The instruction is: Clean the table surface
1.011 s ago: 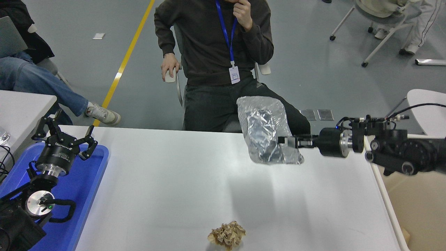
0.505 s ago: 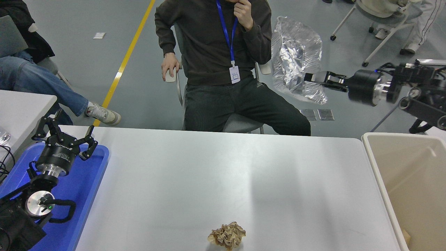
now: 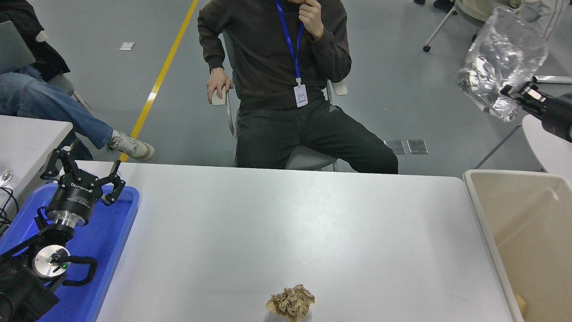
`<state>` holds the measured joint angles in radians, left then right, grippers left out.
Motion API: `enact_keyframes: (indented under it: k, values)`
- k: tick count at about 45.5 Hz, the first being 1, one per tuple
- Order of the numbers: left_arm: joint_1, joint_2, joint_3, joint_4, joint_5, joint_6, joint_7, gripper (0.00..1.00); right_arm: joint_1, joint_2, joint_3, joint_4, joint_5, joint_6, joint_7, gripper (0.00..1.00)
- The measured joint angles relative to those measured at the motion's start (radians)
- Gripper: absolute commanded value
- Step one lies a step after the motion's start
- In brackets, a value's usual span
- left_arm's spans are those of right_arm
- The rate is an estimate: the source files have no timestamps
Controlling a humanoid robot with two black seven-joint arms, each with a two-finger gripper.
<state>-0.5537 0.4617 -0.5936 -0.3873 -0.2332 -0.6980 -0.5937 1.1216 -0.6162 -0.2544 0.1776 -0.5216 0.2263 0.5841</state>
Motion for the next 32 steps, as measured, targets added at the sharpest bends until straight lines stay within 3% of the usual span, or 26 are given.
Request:
enact_keyframes:
  k: [32]
  values:
    - [0.0, 0.0, 0.0, 0.0, 0.0, 0.0, 0.0, 1.0, -0.166, 0.0, 0.004, -0.193, 0.189, -0.036, -0.444, 0.0]
